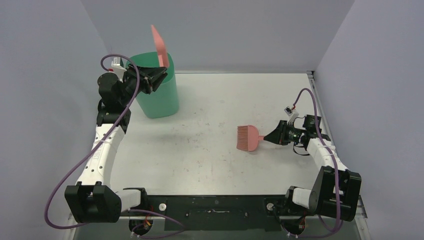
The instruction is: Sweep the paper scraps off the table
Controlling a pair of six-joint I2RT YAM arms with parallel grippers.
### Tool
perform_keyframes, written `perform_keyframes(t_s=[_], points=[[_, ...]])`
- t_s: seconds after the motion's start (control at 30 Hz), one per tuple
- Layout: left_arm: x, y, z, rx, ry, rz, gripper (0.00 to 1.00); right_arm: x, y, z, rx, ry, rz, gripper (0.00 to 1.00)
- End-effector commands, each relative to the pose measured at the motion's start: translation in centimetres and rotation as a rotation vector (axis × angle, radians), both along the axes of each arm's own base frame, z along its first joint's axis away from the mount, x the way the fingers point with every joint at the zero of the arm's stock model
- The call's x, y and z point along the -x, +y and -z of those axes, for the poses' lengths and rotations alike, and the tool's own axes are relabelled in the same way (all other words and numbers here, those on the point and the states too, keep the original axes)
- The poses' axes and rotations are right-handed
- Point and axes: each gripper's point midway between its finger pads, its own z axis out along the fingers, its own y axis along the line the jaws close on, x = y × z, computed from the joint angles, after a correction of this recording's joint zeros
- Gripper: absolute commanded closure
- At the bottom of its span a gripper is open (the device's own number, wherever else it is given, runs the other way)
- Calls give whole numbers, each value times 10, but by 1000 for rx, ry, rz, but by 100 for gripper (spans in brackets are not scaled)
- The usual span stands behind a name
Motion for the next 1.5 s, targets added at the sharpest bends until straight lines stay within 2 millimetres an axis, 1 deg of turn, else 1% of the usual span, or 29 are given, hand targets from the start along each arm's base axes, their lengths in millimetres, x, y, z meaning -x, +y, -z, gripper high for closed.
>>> perform_keyframes(t_s=[0.0,0.1,0.13,0.2,0.3,0.37,0.43,0.5,0.67,0.73,0.77,0.83,0.93,1.0,1.1,1.17,1.23,1.33,1.4,1.47], points=[[6,-1,-24,0,-105,20,100,-11,2,-17,6,-90,-38,95],[10,-7,-25,-60,-132,28,100,-11,1,-17,7,-91,-38,95],[13,-14,-30,-95,-166,36,100,-12,1,-17,9,-92,-38,95],[18,-30,-31,-203,-190,46,100,-13,1,-18,13,-96,-41,95],[23,-57,-22,-383,-211,107,100,-13,-1,-19,16,-99,-41,95],[27,-73,-13,-443,-212,171,100,-13,-2,-19,18,-103,-38,95],[33,-89,0,-482,-213,258,100,-13,-3,-20,20,-107,-35,95],[42,-100,17,-535,-198,331,100,-14,-4,-21,21,-108,-29,95],[71,-116,60,-738,-193,460,100,-14,-5,-19,19,-100,-26,95],[84,-120,79,-804,-182,532,100,-15,-5,-19,19,-101,-26,95],[93,-123,91,-841,-161,576,100,-14,-5,-19,18,-103,-27,95],[107,-124,110,-915,-150,631,100,-13,-4,-20,19,-108,-35,95],[130,-126,133,-1008,-186,718,100,-13,-4,-22,21,-115,-34,95],[140,-120,150,-1065,-162,741,100,-13,-4,-22,21,-117,-34,95],[150,-105,178,-1145,-92,759,100,-14,-5,-22,21,-114,-29,95],[163,-99,199,-1179,-51,798,100,-14,-6,-22,22,-115,-26,95],[177,-95,226,-1214,-6,834,100,-14,-7,-22,23,-117,-24,95],[186,-93,257,-1263,60,819,99,-15,-10,-26,34,-137,-17,95],[190,-96,269,-1270,75,820,97,-21,-19,-32,96,-150,22,95],[191,-100,276,-1288,73,811,96,-28,-27,-46,151,-191,46,95]])
